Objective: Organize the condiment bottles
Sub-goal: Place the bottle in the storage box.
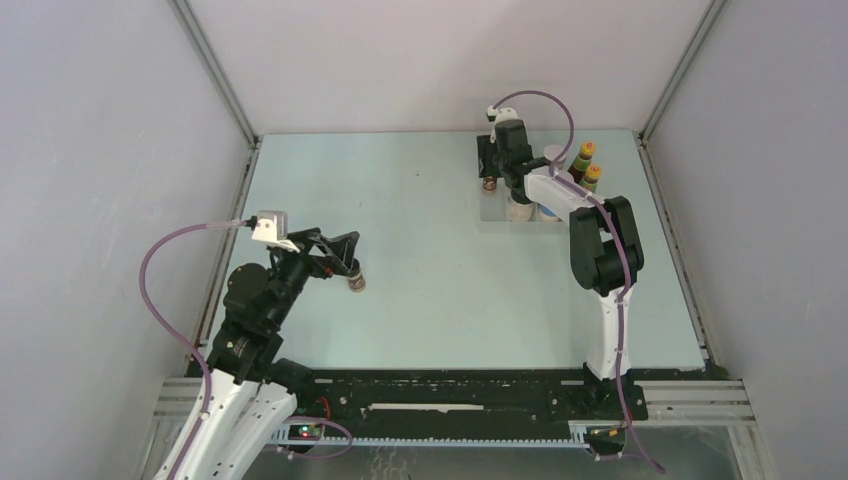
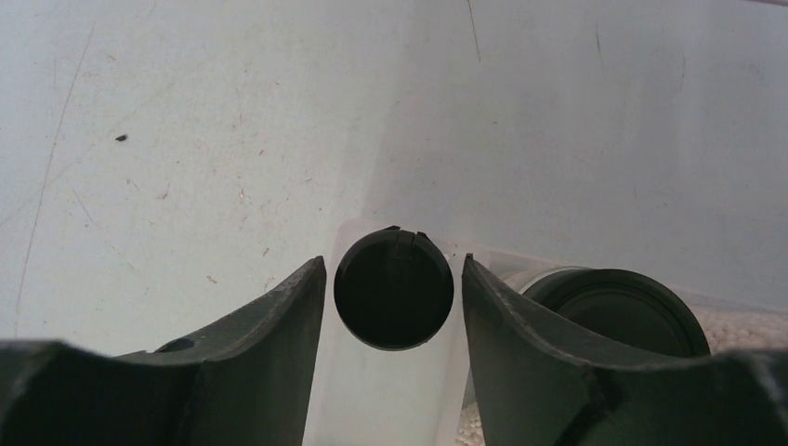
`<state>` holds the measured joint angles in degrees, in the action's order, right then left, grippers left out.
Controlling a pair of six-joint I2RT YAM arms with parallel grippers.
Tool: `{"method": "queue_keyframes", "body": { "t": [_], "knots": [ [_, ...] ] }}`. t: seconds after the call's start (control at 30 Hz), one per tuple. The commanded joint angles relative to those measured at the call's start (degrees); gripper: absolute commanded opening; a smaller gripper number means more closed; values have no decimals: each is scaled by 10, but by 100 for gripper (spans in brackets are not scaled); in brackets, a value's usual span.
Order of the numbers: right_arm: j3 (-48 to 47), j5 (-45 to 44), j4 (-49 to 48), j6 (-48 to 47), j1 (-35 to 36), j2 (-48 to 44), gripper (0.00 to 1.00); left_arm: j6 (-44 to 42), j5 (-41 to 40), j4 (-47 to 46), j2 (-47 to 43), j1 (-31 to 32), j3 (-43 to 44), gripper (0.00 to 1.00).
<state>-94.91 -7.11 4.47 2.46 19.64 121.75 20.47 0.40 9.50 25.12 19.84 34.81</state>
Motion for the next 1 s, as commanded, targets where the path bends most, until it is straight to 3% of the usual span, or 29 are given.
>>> {"method": "queue_keyframes", "body": {
  "t": [0.0, 0.17, 0.97],
  "knots": [
    [2, -11, -11, 0, 1, 9, 67, -11, 7, -19, -1, -2, -4, 99],
    [2, -10, -10, 0, 1, 9, 77, -12, 7, -19, -2, -2, -4, 99],
    [-58, -10, 20, -50, 41, -73, 77, -3, -1, -3, -10, -2, 23, 99]
  ]
}}
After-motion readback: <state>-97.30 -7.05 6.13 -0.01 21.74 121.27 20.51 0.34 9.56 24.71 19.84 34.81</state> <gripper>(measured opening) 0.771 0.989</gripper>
